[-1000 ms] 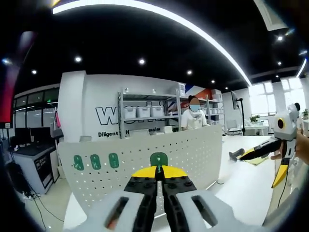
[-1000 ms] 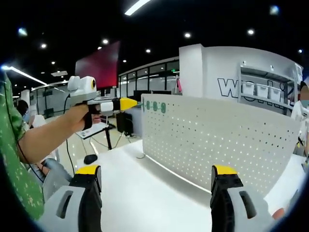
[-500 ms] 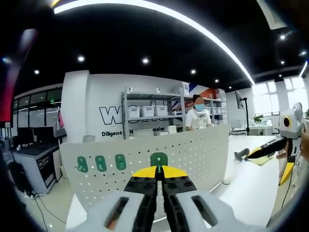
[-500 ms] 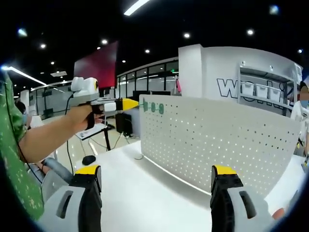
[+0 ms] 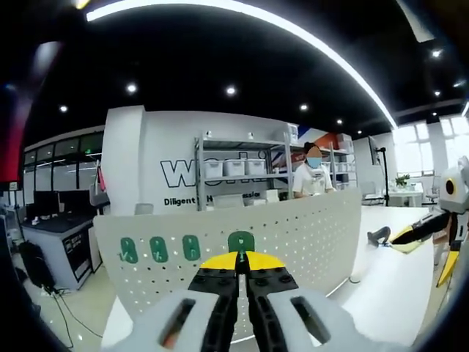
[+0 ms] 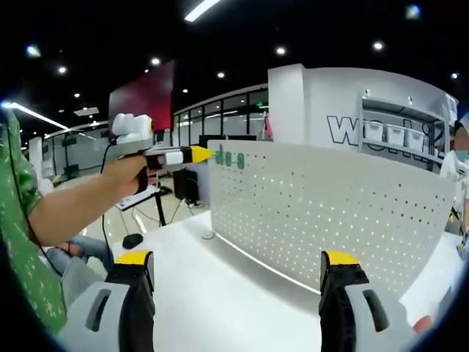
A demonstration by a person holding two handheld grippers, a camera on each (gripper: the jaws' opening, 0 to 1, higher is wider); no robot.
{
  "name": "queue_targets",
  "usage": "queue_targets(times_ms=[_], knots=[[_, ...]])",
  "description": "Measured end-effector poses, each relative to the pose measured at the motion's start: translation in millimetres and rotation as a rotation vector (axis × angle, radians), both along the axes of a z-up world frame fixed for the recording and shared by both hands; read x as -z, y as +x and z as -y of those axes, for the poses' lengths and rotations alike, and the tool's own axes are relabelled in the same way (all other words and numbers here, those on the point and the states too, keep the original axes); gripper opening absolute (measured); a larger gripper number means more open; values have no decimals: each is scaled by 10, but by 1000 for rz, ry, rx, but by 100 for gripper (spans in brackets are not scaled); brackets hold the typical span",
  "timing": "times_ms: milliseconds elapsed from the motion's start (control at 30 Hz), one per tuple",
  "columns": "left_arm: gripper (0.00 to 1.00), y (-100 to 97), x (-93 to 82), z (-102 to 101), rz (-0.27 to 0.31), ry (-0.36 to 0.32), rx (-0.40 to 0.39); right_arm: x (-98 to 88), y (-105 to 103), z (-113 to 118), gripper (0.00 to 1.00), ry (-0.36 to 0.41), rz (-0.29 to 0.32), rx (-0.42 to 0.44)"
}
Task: Insert the hook assembly into the mounting plate slot until the hook locks in place.
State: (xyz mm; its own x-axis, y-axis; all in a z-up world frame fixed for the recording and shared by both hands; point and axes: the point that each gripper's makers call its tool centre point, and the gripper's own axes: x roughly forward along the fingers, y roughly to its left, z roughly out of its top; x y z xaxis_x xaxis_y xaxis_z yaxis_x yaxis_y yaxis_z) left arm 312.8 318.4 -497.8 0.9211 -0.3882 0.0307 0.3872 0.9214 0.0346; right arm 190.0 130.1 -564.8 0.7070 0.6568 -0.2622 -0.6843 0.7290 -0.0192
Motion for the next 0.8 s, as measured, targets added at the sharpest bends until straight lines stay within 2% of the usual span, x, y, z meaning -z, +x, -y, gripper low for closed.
queue_targets(times_ms=[500,800], knots=[[2,208,-104,96,23,-9,-50,-9,48,33,96,0,1,7],[2,310,-94,111,8,-19,-92,-1,60,80,96,-1,-1,17]])
